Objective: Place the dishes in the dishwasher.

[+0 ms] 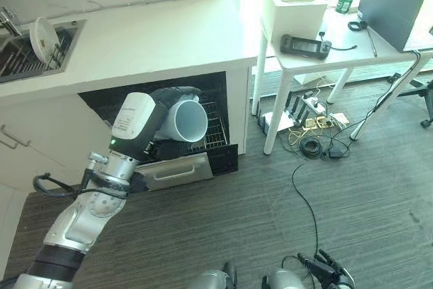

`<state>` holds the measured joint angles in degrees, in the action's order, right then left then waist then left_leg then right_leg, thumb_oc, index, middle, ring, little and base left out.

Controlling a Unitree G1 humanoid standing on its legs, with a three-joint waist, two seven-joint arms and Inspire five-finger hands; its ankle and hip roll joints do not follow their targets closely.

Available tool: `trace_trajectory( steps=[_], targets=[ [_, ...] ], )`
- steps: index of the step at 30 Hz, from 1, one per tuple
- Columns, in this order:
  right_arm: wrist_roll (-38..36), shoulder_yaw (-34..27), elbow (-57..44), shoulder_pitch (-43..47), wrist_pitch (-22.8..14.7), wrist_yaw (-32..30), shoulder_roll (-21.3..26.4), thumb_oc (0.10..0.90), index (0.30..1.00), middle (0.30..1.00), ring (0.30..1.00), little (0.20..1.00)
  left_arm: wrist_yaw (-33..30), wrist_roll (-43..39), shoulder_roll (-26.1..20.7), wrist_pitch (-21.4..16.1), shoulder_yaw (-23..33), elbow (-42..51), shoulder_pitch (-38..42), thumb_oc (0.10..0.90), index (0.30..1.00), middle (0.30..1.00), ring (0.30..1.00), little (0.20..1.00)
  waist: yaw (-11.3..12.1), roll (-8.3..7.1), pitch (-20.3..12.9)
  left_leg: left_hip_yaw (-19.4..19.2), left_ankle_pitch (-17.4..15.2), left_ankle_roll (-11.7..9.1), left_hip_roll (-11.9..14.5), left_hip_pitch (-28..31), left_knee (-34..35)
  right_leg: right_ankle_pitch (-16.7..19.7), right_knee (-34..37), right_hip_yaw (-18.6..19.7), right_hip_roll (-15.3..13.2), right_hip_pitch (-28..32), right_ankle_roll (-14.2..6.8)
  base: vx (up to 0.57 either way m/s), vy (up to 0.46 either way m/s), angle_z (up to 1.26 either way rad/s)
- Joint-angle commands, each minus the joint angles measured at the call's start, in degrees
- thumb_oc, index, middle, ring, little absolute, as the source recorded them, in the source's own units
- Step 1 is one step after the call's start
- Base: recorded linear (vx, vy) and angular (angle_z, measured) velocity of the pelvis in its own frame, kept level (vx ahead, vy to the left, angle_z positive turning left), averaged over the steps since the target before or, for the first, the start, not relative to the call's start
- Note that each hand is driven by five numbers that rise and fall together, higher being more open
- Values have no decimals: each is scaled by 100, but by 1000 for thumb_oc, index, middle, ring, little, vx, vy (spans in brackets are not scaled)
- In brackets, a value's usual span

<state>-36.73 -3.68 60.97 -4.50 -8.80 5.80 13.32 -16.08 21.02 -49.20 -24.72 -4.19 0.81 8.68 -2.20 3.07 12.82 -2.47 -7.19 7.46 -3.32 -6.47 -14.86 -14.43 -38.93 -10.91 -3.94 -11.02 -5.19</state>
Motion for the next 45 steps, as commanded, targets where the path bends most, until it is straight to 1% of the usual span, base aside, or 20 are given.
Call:
trace_trajectory(
  steps=[1,4,7,10,12,14,16,17,19,20,21,23,25,28,33,35,38,40,43,45],
  targets=[
    [-164,46,88,-137,-268,58,217,800,900,900,900,900,-465,-379,-125,-179,465,426,839,400,300,300,300,300,-257,93,-208,308,-745,-379,-61,23,-233,925,2173,332,305,324,-239,158,-233,30],
    [-109,47,227,-99,-266,128,235,800,900,900,900,900,-468,-496,-281,-206,569,338,827,400,300,300,300,300,-256,-12,-225,316,-853,-399,-144,126,-233,972,2174,292,290,28,-252,136,-151,37],
    [-190,51,362,-73,-234,90,281,800,900,900,900,900,-501,-660,-349,-240,655,282,747,400,300,300,300,300,-200,-69,-355,238,-826,-443,-139,88,-233,614,2174,415,358,90,-156,123,-153,16],
    [-147,3,393,-78,-191,102,369,800,900,900,900,900,-612,-610,-294,-255,626,338,713,400,300,300,300,300,-202,-147,-398,-111,-780,-467,-106,230,-233,438,2174,487,337,222,-89,120,-91,13],
    [-129,-31,257,-123,-185,-18,402,800,900,900,900,900,-603,-694,-273,-293,626,419,716,400,300,300,300,300,-170,-315,-318,-476,-533,-533,-174,382,-233,392,2174,437,126,365,-27,81,-88,29],
    [-286,-57,230,-146,-261,-18,466,800,900,900,900,900,-497,-846,-308,-311,650,460,794,400,300,300,300,300,-108,-446,-176,-504,-191,-655,-117,40,-743,364,2174,496,18,478,80,7,-43,56],
    [-291,-150,359,-121,-349,165,554,800,900,900,900,900,-426,-943,-329,-379,679,374,865,400,300,300,300,300,-86,-465,-137,-532,-98,-741,143,-161,-692,301,2174,510,-18,552,96,85,120,39],
    [-193,-209,447,-76,-367,247,609,800,900,900,900,900,-446,-946,-332,-362,723,371,836,400,300,300,300,300,-72,-418,-173,-477,-59,-825,409,-88,-233,220,2174,505,-23,573,66,152,261,19],
    [-180,-227,511,-49,-379,274,649,800,900,900,900,900,-531,-926,-323,-341,752,393,783,400,300,300,300,300,-78,-300,-171,-337,-64,-962,765,-270,-233,136,2174,483,35,623,55,127,283,18],
    [-215,-265,537,-44,-390,287,697,800,900,900,900,900,-651,-871,-268,-308,744,436,759,400,300,300,300,300,-103,-204,-174,-176,74,-1141,1199,-557,-233,32,2174,495,23,683,36,144,327,16],
    [-242,-305,550,-55,-405,315,727,800,900,900,900,900,-690,-805,-201,-304,753,462,739,400,300,300,300,300,-124,-160,-178,-108,170,-1233,1423,-705,-233,-17,2174,497,-7,722,26,176,387,10],
    [-299,-408,504,-129,-461,381,770,800,900,900,900,900,-718,-625,-2,-412,769,487,721,400,300,300,300,300,-216,-65,-207,-243,247,-1346,1741,-804,-233,-91,2174,356,-149,823,-36,173,372,12],
    [-319,-434,426,-156,-458,322,751,800,900,900,900,900,-716,-490,116,-428,735,506,712,400,300,300,300,300,-268,-40,-231,-369,253,-1386,1819,-806,-233,-91,2174,271,-251,865,-66,168,363,-5],
    [-525,-477,310,-229,-415,137,637,800,900,900,900,900,-730,5,440,-259,548,618,752,400,300,300,300,300,-281,30,-304,-108,26,-1322,1410,-621,-233,-6,2174,350,-458,957,-147,214,408,-2],
    [-377,-464,269,-271,-507,-10,431,800,900,900,900,900,-886,180,461,-241,429,572,827,400,300,300,300,300,-207,45,-364,57,-292,-1101,820,-383,-233,151,2174,376,-703,965,-297,116,230,-5],
    [-394,-463,258,-266,-520,-31,416,800,900,900,900,900,-898,180,455,-257,416,560,838,400,300,300,300,300,-196,38,-370,60,-312,-1075,782,-373,-233,157,2174,372,-722,962,-309,46,89,24],
    [-428,-472,129,-209,-516,-175,325,800,900,900,900,900,-834,67,346,-359,421,602,804,400,300,300,300,300,-70,33,-418,54,-437,-845,600,-275,-233,195,2174,271,-752,1031,-355,109,139,7],
    [-420,-442,19,-166,-430,-275,260,800,900,900,900,900,-716,0,234,-311,424,696,780,400,300,300,300,300,-26,48,-424,54,-533,-644,525,-192,-233,499,2174,170,-682,1116,-416,139,133,-7],
    [-311,-379,-30,-112,-260,-284,233,800,900,900,900,900,-656,-35,111,-173,461,696,762,400,300,300,300,300,-11,87,-369,-107,-623,-559,578,-98,-233,885,1887,-66,-678,926,-448,76,59,-10],
    [-288,-271,39,-24,-230,-230,216,800,900,900,900,900,-664,-76,27,-46,465,710,839,400,300,300,300,300,-18,1,-344,-309,-671,-664,634,-97,-233,687,2174,-103,-649,598,-478,41,-123,-39]
  ],
)
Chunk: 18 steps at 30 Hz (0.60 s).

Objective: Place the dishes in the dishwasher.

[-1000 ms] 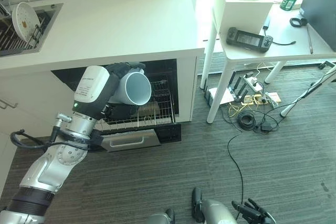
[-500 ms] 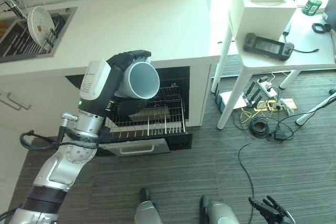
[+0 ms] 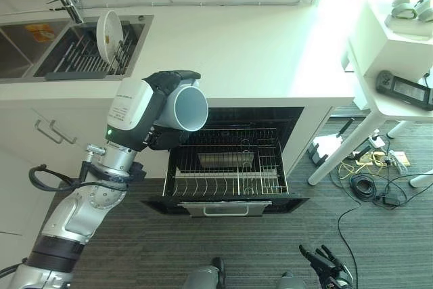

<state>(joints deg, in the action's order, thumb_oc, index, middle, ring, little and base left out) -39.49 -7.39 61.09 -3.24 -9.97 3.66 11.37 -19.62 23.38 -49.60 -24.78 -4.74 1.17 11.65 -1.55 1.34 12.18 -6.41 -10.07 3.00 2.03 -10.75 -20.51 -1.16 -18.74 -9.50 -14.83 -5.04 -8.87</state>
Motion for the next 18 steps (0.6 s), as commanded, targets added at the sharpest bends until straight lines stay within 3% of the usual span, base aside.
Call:
trace_trajectory(
  steps=[1,3,10,15,18],
  targets=[
    [64,102,65,-139,-136,-9,369,800,900,900,900,900,-316,-360,25,8,528,696,551,400,300,300,300,300,-126,119,-273,65,-436,-201,59,359,332,-573,155,-99,401,-172,-155,66,-191,-36],
    [108,87,174,-109,-203,20,354,800,900,900,900,900,-309,-440,-32,27,546,652,569,400,300,300,300,300,-164,84,-253,13,-484,-194,94,403,332,-468,155,74,322,-311,-217,84,-155,-2],
    [-352,57,69,-212,-440,-29,445,800,900,900,900,900,40,-1033,-18,-76,626,823,392,400,300,300,300,300,-70,-29,-464,-207,-472,-406,298,278,332,-915,155,-29,343,-310,-163,87,-132,13],
    [-848,-152,-316,-276,-1050,-89,475,800,900,900,900,900,839,-3034,341,-205,566,886,258,400,300,300,300,300,-173,-50,-516,-244,-493,-467,353,318,332,-989,155,103,407,-362,-125,55,-60,-10],
    [-1224,-381,-744,-333,-1471,-187,504,800,900,900,900,900,1146,-3701,717,-115,455,841,169,400,300,300,300,300,-250,-72,-541,-265,-531,-481,353,369,332,-979,155,144,438,-358,-129,37,-64,-17]
  ],
)
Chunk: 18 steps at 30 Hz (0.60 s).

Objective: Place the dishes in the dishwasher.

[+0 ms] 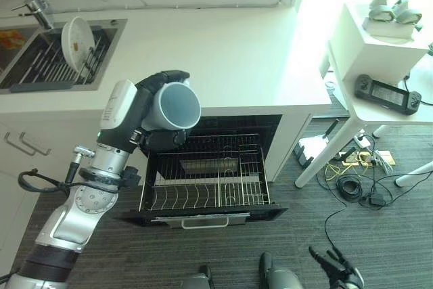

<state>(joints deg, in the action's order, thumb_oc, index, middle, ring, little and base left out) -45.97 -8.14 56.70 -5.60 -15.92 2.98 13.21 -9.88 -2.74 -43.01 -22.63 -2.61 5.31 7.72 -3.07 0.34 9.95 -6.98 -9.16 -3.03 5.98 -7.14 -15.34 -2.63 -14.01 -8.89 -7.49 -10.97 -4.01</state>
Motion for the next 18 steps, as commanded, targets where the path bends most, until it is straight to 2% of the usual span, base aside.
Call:
trace_trajectory(
  steps=[1,3,4,8,10,12,13,16,18],
  targets=[
    [-607,-399,-557,-108,-995,-187,325,800,900,900,900,900,253,-1258,235,-332,186,369,533,400,300,300,300,300,-141,11,-317,-215,-633,133,-41,30,-185,-835,-318,108,-276,239,-602,27,-47,-23],
    [-734,-602,-996,-113,-1318,-233,365,800,900,900,900,900,376,-1669,487,-341,88,282,513,400,300,300,300,300,-219,-13,-312,-244,-652,144,-31,80,-185,-838,-318,146,-253,248,-582,17,-44,-12],
    [-727,-778,-1411,-122,-1613,-303,375,800,900,900,900,900,526,-2146,708,-350,16,182,528,400,300,300,300,300,-288,-30,-311,-275,-675,153,-25,129,-185,-834,-318,179,-235,254,-572,16,-42,-9],
    [-489,-1198,-2556,-100,-1940,-497,468,800,900,900,900,900,923,-2971,1308,-383,-112,-31,543,400,300,300,300,300,-463,-94,-306,-373,-704,167,0,245,-185,-804,-318,234,-215,272,-556,8,-35,-18],
    [-215,-1359,-3153,-78,-1935,-649,518,800,900,900,900,900,1135,-3395,1595,-345,-143,-68,529,400,300,300,300,300,-539,-111,-303,-413,-713,171,10,295,-185,-793,-318,289,-195,272,-545,-7,-6,-15],
    [393,-1441,-4318,7,-1895,-755,505,800,900,900,900,900,1619,-4650,2175,77,-188,-88,487,400,300,300,300,300,-678,-119,-327,-523,-706,178,46,374,-185,-758,-318,354,-177,261,-533,-12,11,-26],
    [589,-1363,-4829,26,-1838,-591,476,800,900,900,900,900,1613,-4826,2349,200,-186,-53,439,400,300,300,300,300,-725,-121,-335,-580,-699,184,63,401,-185,-750,-318,364,-178,264,-524,-9,17,-23],
    [660,-1242,-5479,41,-1722,-273,579,800,900,900,900,900,1410,-4531,2410,136,-175,-40,388,400,300,300,300,300,-749,-120,-354,-608,-694,190,65,414,-185,-742,-318,391,-174,254,-516,-8,14,-15],
    [540,-1161,-5814,76,-1619,159,628,800,900,900,900,900,1303,-4384,2438,90,-149,-50,359,400,300,300,300,300,-750,-118,-369,-616,-700,189,64,410,-185,-743,-318,413,-169,237,-517,-16,16,-7]
  ],
)
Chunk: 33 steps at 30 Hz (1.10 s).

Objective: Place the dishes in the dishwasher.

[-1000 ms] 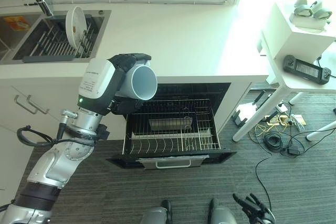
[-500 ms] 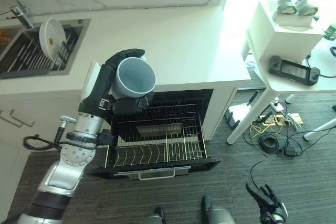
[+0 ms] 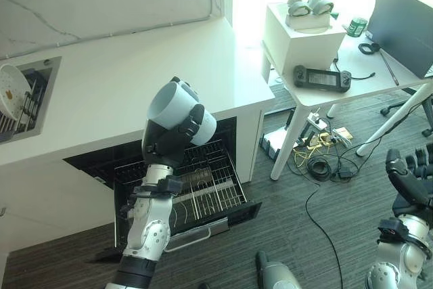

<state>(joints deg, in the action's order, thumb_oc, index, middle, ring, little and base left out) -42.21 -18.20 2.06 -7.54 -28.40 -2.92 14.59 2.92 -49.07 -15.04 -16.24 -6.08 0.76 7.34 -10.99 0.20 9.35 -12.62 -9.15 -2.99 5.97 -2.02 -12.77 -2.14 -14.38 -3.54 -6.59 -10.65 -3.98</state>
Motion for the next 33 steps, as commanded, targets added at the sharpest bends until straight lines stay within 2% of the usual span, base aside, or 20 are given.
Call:
trace_trajectory(
  steps=[1,4,5,7,11,14,22,26,33],
  targets=[
    [126,-30,-635,315,-193,1037,591,800,900,900,900,900,-107,591,-389,-665,204,379,388,400,300,300,300,300,59,-105,-324,-49,-702,185,61,-102,-441,-793,-281,-108,-256,199,-520,0,0,0],
    [-79,234,-1035,390,276,1616,714,800,900,900,900,900,-464,1301,-437,-826,179,359,407,400,300,300,300,300,86,-115,-349,-38,-698,186,54,-107,-441,-794,-281,-94,-250,195,-515,-3,1,-1],
    [-12,536,-1440,468,503,1848,855,800,900,900,900,900,-751,1827,-508,-930,133,390,421,400,300,300,300,300,121,-127,-358,-26,-692,187,51,-103,-441,-800,-281,-98,-252,211,-505,0,0,0],
    [-1,787,-1671,570,633,1957,923,800,900,900,900,900,-817,2028,-543,-1061,60,380,434,400,300,300,300,300,169,-136,-383,-9,-686,187,45,-121,-441,-801,-281,-99,-255,206,-503,0,0,0],
    [225,1395,-1923,976,905,1854,1054,800,900,900,900,900,-1157,2642,-588,-1264,-185,352,546,400,300,300,300,300,302,-157,-413,55,-666,173,45,-138,-441,-815,-281,-147,-268,237,-488,-5,-6,2],
    [279,1782,-1992,1292,1094,1695,1124,800,900,900,900,900,-1780,3667,-688,-1306,-354,365,620,400,300,300,300,300,432,-175,-437,127,-660,163,27,-130,-441,-828,-281,-185,-271,288,-473,8,-14,3],
    [318,2383,-2032,1730,1383,1646,1169,800,900,900,900,900,-2748,4829,-812,-1401,-618,266,807,400,300,300,300,300,628,-223,-441,248,-670,157,-11,-138,-441,-857,-281,-275,-307,365,-462,1,-21,9],
    [110,2854,-1827,2139,1752,1655,1046,800,900,900,900,900,-3355,5421,-833,-1467,-801,161,976,400,300,300,300,300,770,-242,-443,351,-672,140,-33,-152,-441,-881,-281,-331,-317,411,-449,0,-23,13],
    [-51,3216,-1545,2471,2175,1553,866,800,900,900,900,900,-3981,6039,-812,-1568,-1008,28,1138,400,300,300,300,300,874,-268,-450,439,-671,126,-45,-159,-441,-900,-281,-378,-328,455,-438,5,-14,7]
  ],
)
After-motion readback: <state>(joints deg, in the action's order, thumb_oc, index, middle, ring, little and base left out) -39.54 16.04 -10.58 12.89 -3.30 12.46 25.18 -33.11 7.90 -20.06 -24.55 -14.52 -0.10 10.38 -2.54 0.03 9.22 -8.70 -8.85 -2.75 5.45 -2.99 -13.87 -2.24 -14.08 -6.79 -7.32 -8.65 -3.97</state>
